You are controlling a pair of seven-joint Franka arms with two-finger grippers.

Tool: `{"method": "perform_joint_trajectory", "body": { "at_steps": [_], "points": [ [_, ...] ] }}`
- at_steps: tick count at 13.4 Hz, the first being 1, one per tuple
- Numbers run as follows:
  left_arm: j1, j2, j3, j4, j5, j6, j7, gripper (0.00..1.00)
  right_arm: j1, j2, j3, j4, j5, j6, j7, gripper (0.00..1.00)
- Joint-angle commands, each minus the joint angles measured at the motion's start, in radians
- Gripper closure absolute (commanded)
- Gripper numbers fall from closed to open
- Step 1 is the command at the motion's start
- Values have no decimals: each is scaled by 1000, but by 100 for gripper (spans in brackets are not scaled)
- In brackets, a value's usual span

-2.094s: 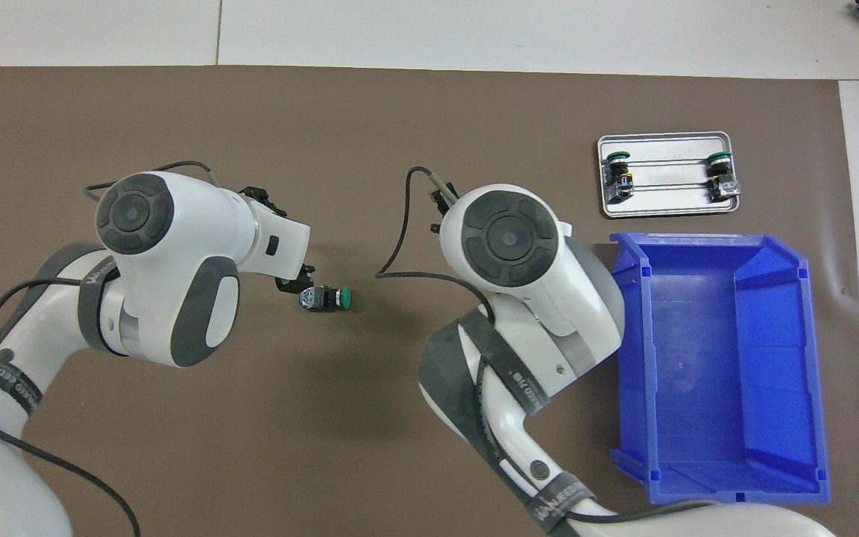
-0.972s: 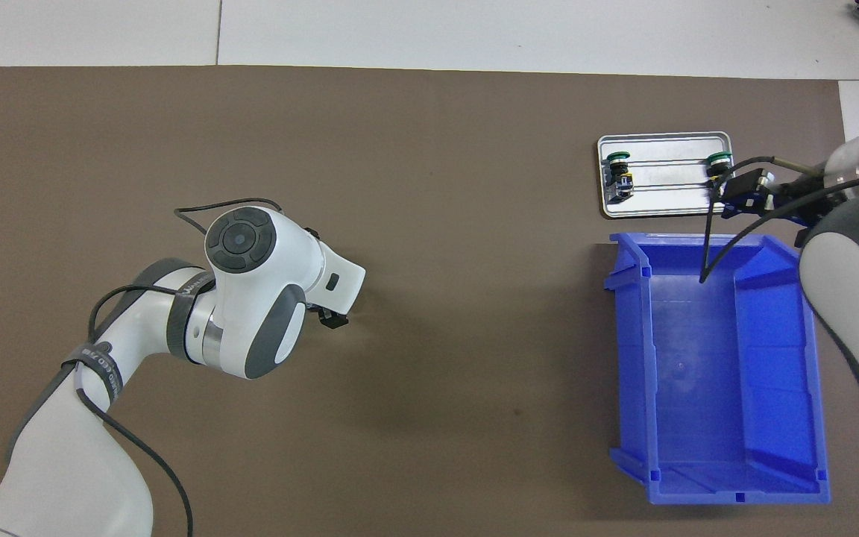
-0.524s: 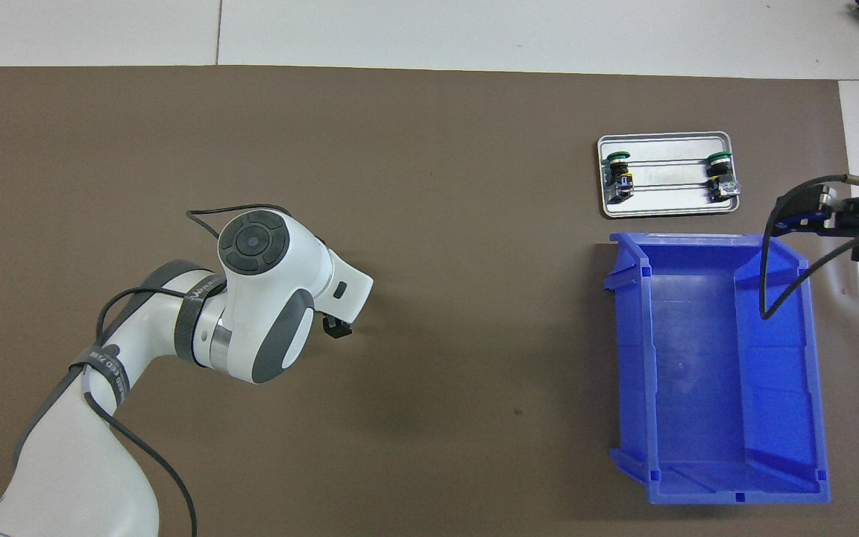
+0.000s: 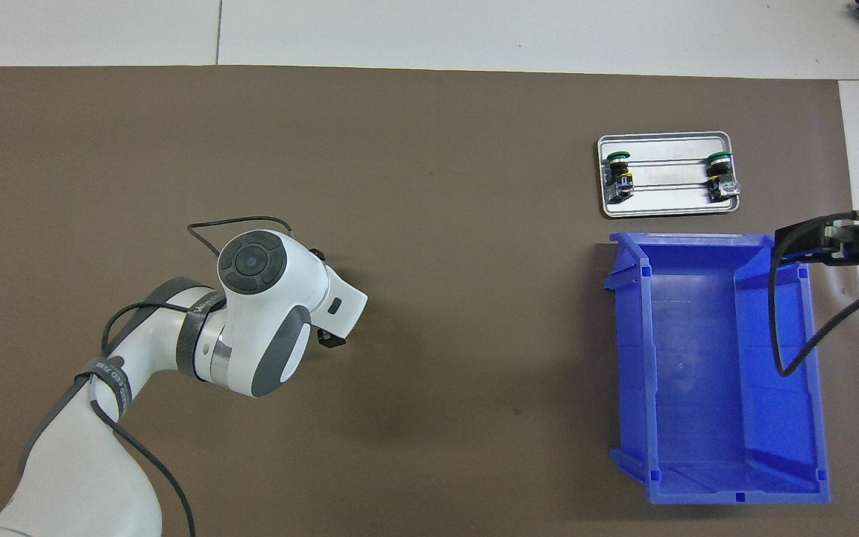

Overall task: Place and press button with both arms
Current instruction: 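Withdraw the right gripper to rest while the left gripper holds the part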

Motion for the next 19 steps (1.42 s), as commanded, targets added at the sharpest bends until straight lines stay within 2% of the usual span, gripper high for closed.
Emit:
{"method": "perform_joint_trajectory", "body": {
  "at_steps": [1,4,6,7,9,11,12,15,19],
  "points": [
    [-23,-39,13,-52,12,49,-1,14,-9,-29,8,-34,-9,16,-50,0],
    [-32,-38,11,-58,11,92,-14,14,-20,-21,7,-17,-14,13,-108,0],
    [-40,-38,13,-58,11,94,-15,14,-32,0,-2,55,4,-74,-148,0],
    [-40,-38,13,-61,11,91,-12,15,-31,5,-4,58,9,-82,-140,0],
    [-40,-39,15,-67,11,91,-11,21,-27,3,-4,46,11,-58,-120,0],
    [-40,-39,18,-67,12,86,-11,33,-27,2,-3,42,14,-55,-99,0],
    [-40,-39,18,-67,11,85,-11,44,-27,2,-2,43,29,-66,-99,0],
    [-40,-36,19,-55,11,81,-12,65,-26,0,-7,42,46,-64,-88,0],
    [-40,-35,21,-39,11,75,-14,90,-26,-3,-6,37,46,-61,-86,0]
  ]
}}
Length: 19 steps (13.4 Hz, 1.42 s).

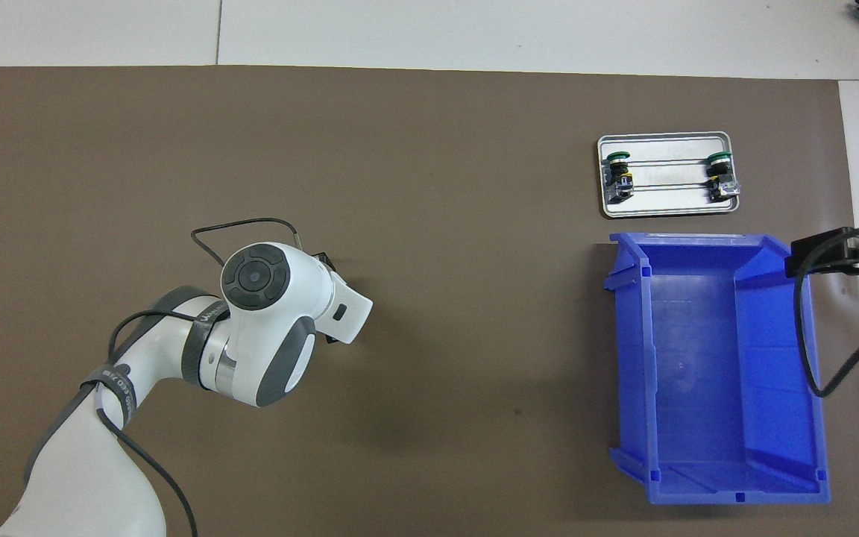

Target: Place and press button with both arms

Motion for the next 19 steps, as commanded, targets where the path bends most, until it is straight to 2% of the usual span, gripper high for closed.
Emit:
{"method": "perform_joint_trajectory", "body": {
  "at_steps": [1,3,6,11,14,16,19],
  "points": [
    [-17,-23,17,-7,11,6,-13,93,-4,-2,-4,0,18,-4,12,0],
    [-12,-23,18,17,11,-16,-27,100,-4,0,-4,0,9,10,12,0],
    [6,-24,20,71,11,-42,-45,100,-4,0,-4,-2,7,27,11,0],
    [135,-11,15,281,-14,-304,-68,100,-13,0,-4,-2,9,28,11,0],
    [252,-17,7,332,-175,-379,-10,100,-13,0,-4,-3,9,28,11,0],
    [353,-20,9,376,-276,-489,112,100,-13,-2,-4,-6,7,28,11,0],
    [501,-21,9,406,-344,-608,287,100,-13,-2,-4,-8,6,30,11,0]
  ]
}}
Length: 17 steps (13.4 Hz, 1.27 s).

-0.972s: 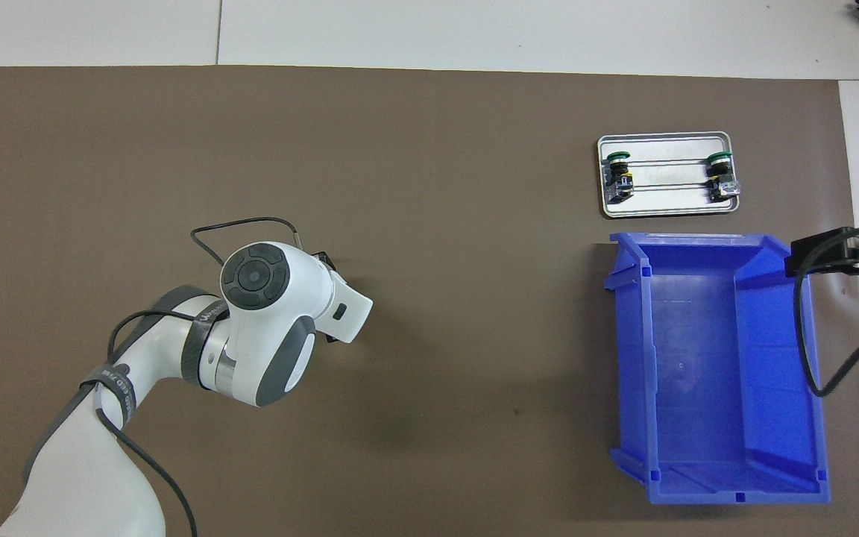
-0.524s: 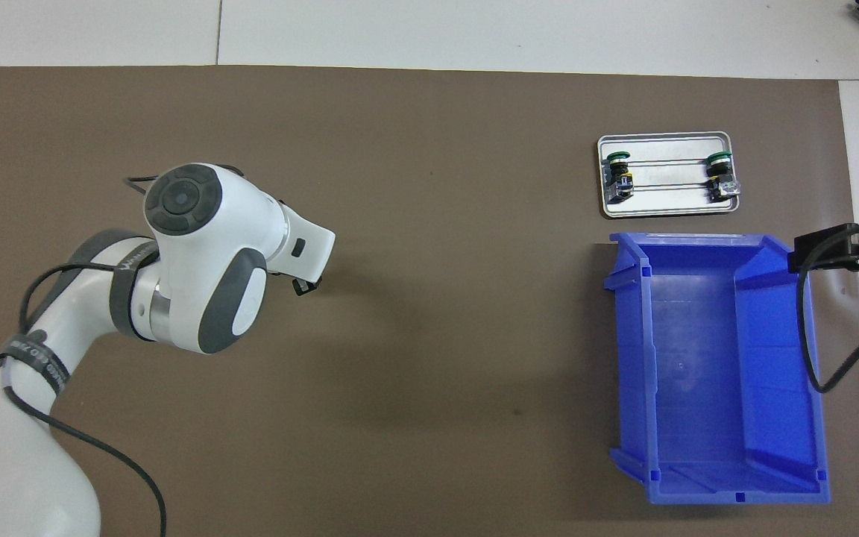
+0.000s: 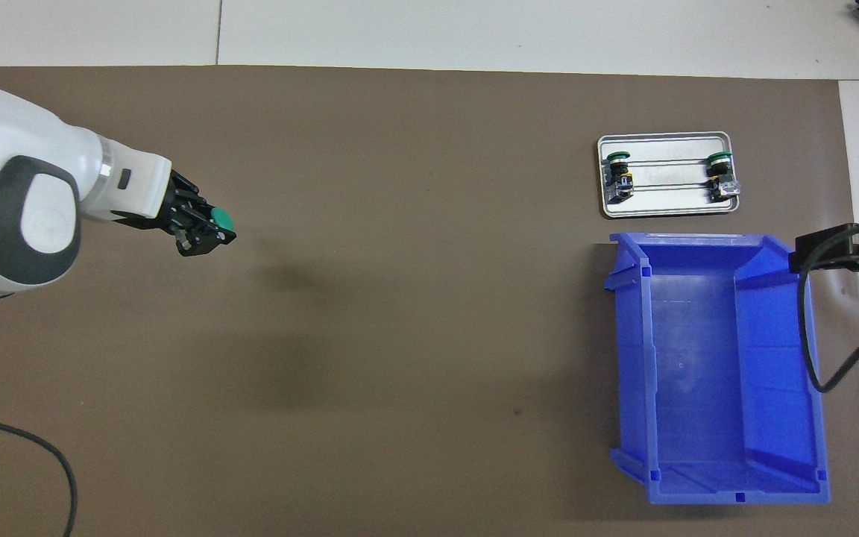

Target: Place and press button with both arms

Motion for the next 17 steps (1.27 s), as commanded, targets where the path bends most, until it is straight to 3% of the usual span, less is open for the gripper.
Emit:
{"method": "perform_joint_trajectory", "body": {
  "at_steps": [1,5,10,13,17],
  "points": [
    [127,-9,-13,10,-82,-76,150,100,-8,-2,-1,-7,6,15,10,0],
    [227,-47,-7,-77,-214,-67,333,100,-8,-5,-1,-13,4,15,10,0],
    [304,-110,-5,-260,-407,-23,503,100,-8,-7,-1,-16,4,15,9,0],
    [342,-118,-7,-355,-463,-29,618,100,-8,-8,-1,-21,4,15,10,0],
    [366,-103,-7,-516,-696,-57,848,100,-8,-8,-1,-22,3,15,10,0]
  ]
}}
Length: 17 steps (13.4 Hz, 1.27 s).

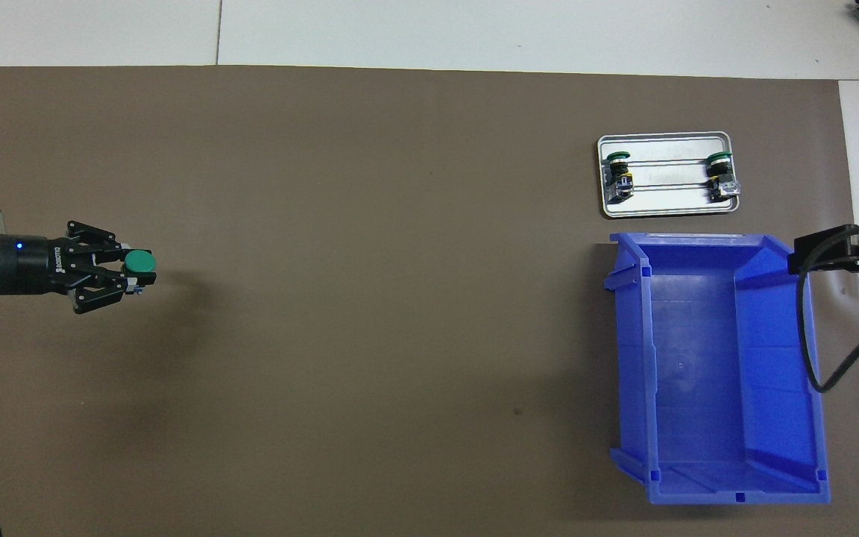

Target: Place and press button with both arms

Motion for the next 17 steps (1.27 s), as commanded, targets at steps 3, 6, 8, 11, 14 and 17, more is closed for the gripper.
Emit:
{"method": "perform_joint_trajectory", "body": {
  "at_steps": [3,6,8,11,14,17],
  "points": [
    [-43,-27,-18,-142,-199,-36,145,100,-7,-10,-1,-18,3,15,10,0],
    [-141,-27,-17,-165,-378,-26,232,100,-7,-11,-1,-24,3,17,10,0],
    [-161,-3,-17,-156,-472,-20,312,100,-9,-14,-2,-30,3,22,10,0],
    [-216,37,-20,-153,-541,35,414,100,-16,-22,-2,-45,1,25,10,0],
    [-233,52,-18,-143,-615,35,432,100,-17,-25,-1,-51,-19,32,9,0],
    [-175,57,-15,-128,-618,31,432,100,-16,-25,-1,-51,-25,34,9,0]
  ]
}}
